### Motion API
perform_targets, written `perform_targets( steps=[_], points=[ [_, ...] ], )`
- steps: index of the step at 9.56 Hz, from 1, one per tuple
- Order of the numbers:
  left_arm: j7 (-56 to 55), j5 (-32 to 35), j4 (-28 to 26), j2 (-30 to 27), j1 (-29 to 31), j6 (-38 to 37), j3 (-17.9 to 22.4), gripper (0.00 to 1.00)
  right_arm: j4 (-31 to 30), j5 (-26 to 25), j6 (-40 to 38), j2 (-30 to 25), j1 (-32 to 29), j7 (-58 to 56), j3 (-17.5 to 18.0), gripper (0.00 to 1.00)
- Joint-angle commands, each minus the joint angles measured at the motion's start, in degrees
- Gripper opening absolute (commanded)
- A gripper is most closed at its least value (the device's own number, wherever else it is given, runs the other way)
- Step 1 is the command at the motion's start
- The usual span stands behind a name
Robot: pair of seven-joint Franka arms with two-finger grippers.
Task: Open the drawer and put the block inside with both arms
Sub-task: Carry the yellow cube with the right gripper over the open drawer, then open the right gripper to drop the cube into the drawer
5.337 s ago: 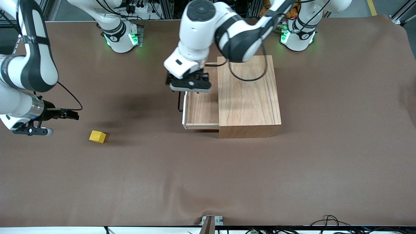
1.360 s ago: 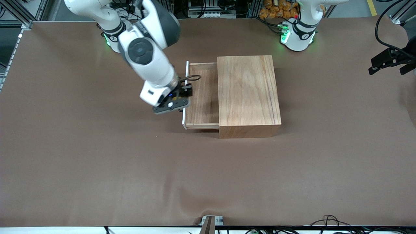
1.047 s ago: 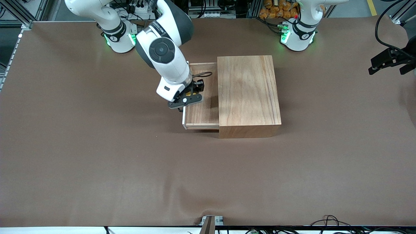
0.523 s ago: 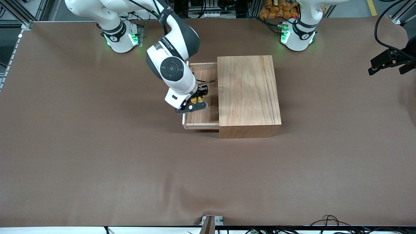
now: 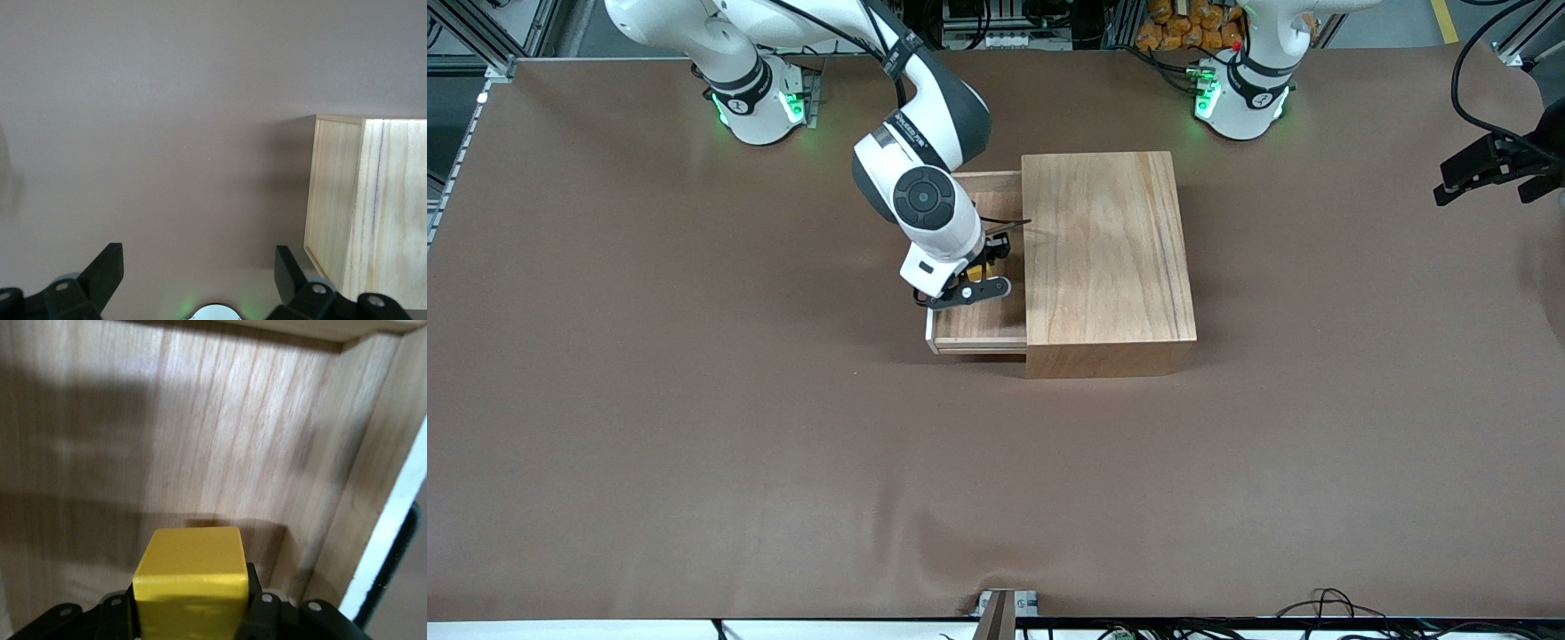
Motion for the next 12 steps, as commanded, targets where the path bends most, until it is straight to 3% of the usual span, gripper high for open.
perform_targets(
  steps=[1,2,3,4,8,10,12],
  points=[
    [0.5,0.0,0.5,0.3,-0.4,-0.5,0.1,1.0,1.1,1.5,1.4,1.5,2.0,5.4,-0.8,0.12],
    [0.6,0.0,0.5,0.3,-0.3,-0.5,0.1,1.0,1.1,1.5,1.6,1.6,2.1,5.6,-0.8,0.15],
    [0.7,0.0,0.6,0.3,-0.3,-0.5,0.1,1.0,1.1,1.4,1.5,1.6,2.2,5.6,-0.9,0.37],
    [0.7,0.0,0.6,0.4,-0.5,-0.5,0.1,1.0,1.1,1.4,1.5,1.6,2.3,5.6,-0.9,0.99],
    [0.5,-0.3,1.0,0.3,-0.5,-0.5,0.1,1.0,1.1,0.4,0.8,0.1,1.7,5.2,-1.5,1.0],
    [0.5,-0.3,1.2,0.3,-0.5,-1.2,0.1,1.0,1.4,0.4,-3.7,-4.0,0.4,4.9,-4.9,1.0],
    [0.5,-0.6,1.2,0.3,-0.5,-1.4,0.1,1.0,1.8,0.6,-7.7,-8.3,-2.7,5.2,-6.0,1.0]
  ],
)
